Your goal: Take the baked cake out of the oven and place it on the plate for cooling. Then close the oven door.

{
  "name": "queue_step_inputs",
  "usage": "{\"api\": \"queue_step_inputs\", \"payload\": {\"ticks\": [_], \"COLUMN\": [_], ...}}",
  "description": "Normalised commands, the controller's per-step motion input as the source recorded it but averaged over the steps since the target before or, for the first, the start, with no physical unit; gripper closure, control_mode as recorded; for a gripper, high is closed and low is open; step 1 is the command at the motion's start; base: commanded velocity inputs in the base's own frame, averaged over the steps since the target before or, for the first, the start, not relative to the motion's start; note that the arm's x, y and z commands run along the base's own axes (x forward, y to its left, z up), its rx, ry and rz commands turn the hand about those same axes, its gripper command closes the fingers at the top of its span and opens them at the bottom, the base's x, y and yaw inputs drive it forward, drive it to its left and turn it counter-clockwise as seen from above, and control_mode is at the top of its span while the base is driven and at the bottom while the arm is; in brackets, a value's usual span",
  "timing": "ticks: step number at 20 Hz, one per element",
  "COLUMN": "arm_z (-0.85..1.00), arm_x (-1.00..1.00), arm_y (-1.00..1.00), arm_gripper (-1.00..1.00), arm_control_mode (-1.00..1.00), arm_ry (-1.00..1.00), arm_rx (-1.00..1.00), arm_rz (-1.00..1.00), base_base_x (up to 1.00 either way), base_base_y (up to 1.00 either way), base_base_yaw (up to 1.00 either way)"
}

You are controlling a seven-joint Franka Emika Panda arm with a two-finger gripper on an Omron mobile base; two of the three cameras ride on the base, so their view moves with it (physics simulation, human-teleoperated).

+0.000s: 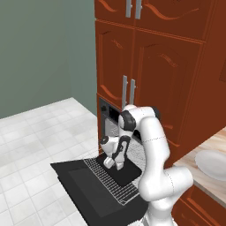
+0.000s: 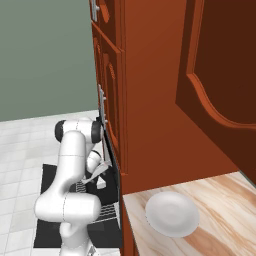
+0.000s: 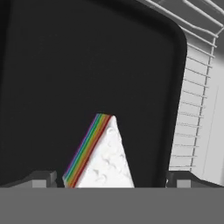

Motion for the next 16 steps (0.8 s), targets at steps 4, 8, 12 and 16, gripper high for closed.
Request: {"api": "queue_step_inputs", "payload": {"ticks": [4, 8, 12, 16], "arm_z": [-0.14, -0.20, -0.24, -0.20], "arm_x": [0.16, 0.08, 0.04, 0.05], "arm_y": [0.00, 0.00, 0.00, 0.00], "arm_gripper": [-1.00, -1.00, -1.00, -1.00], "arm_control_mode": [-1.00, -1.00, -1.00, -1.00], "arm_ry": [0.04, 0.06, 0.05, 0.02], "arm_rx": [0.00, 0.00, 0.00, 0.00], "arm_rz": [0.09, 0.08, 0.07, 0.07], "base_base_x": [0.00, 0.00, 0.00, 0.00], "base_base_y": [0.00, 0.00, 0.00, 0.00], "base_base_yaw": [0.00, 0.00, 0.00, 0.00]}}
